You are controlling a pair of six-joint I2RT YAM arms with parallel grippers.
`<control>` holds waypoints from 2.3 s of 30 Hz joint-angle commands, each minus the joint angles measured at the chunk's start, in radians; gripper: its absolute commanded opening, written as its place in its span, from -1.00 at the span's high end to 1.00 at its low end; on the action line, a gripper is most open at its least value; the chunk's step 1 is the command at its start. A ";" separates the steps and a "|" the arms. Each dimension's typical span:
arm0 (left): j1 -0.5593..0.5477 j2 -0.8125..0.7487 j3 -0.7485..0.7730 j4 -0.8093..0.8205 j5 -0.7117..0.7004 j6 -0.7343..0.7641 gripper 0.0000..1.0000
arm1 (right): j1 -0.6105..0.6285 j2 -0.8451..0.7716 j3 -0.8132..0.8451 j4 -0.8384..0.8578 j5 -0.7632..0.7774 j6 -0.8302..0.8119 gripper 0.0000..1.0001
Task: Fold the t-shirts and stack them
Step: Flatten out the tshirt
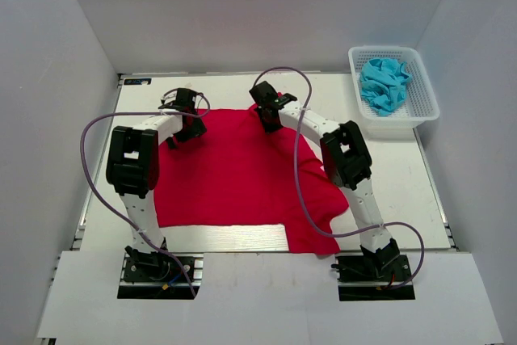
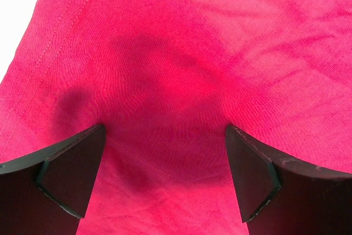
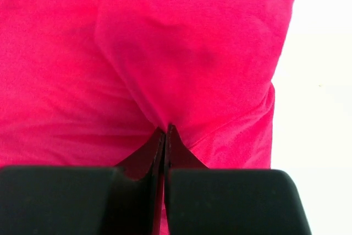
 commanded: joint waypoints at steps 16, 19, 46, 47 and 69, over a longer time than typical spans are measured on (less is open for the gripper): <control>0.014 0.071 0.054 -0.039 0.001 0.075 -1.00 | -0.283 -0.111 0.011 0.049 -0.218 -0.091 1.00; 0.014 0.081 0.054 -0.039 0.011 0.085 -1.00 | -0.340 -0.082 0.050 0.035 -0.076 -0.074 1.00; 0.005 0.032 0.054 -0.023 0.092 0.138 -1.00 | -0.217 -0.002 0.118 0.012 -0.137 -0.079 -0.28; 0.005 0.032 0.054 -0.023 0.092 0.138 -1.00 | -0.217 -0.002 0.124 0.015 -0.123 -0.068 -0.28; 0.005 0.041 0.075 -0.015 0.103 0.148 -1.00 | -0.390 0.111 0.239 0.349 0.106 0.121 0.82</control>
